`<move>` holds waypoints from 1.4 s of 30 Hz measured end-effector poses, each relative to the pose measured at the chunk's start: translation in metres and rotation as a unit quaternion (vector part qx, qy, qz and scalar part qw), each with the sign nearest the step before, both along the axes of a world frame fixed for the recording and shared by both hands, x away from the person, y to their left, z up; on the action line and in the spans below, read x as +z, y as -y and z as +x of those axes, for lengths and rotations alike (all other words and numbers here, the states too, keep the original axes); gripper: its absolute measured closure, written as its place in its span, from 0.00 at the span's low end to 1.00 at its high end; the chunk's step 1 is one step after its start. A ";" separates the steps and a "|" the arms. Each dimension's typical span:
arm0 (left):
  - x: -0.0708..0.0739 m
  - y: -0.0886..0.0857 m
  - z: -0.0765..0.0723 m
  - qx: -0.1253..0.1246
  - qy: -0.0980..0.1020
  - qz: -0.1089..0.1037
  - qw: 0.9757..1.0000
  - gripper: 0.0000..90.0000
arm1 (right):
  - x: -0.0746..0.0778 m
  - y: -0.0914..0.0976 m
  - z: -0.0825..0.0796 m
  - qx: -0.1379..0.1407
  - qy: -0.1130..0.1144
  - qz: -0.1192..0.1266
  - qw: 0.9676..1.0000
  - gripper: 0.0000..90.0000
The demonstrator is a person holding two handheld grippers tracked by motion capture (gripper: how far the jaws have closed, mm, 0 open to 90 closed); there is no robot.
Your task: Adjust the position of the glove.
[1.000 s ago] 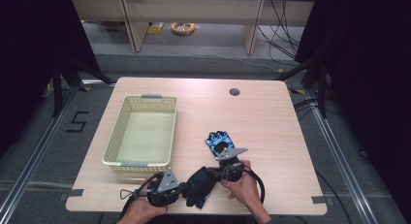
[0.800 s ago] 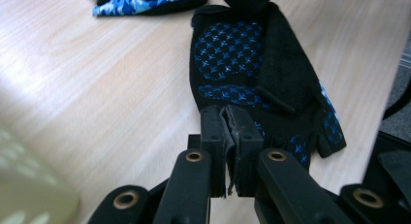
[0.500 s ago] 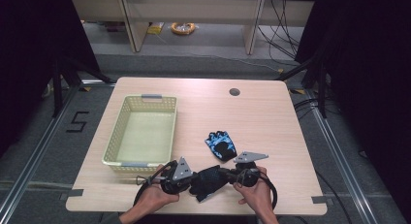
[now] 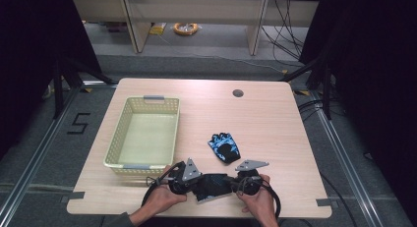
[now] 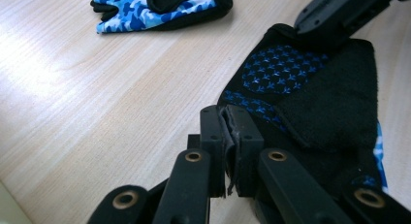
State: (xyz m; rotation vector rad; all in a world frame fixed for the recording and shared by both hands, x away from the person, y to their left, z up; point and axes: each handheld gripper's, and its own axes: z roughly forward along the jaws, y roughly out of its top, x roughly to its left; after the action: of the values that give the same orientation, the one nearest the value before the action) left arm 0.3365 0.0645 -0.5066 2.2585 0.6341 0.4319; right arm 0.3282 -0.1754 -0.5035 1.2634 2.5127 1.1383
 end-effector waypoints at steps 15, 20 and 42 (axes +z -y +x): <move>-0.003 -0.003 0.001 0.021 -0.001 -0.012 1.000 0.80 | -0.002 -0.001 -0.002 -0.008 0.020 -0.021 1.000 0.83; 0.002 -0.005 -0.003 0.022 -0.017 -0.029 0.999 0.66 | -0.001 0.000 -0.001 -0.010 0.016 -0.016 1.000 0.75; 0.020 -0.044 -0.048 0.013 -0.067 -0.083 0.994 0.36 | 0.019 0.009 0.017 -0.012 0.087 -0.003 0.996 0.66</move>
State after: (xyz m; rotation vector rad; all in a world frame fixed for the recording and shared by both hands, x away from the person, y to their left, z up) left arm 0.2883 0.1082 -0.4870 2.1342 0.7419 0.2308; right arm 0.3450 -0.1842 -0.4849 1.1376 2.3667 1.1794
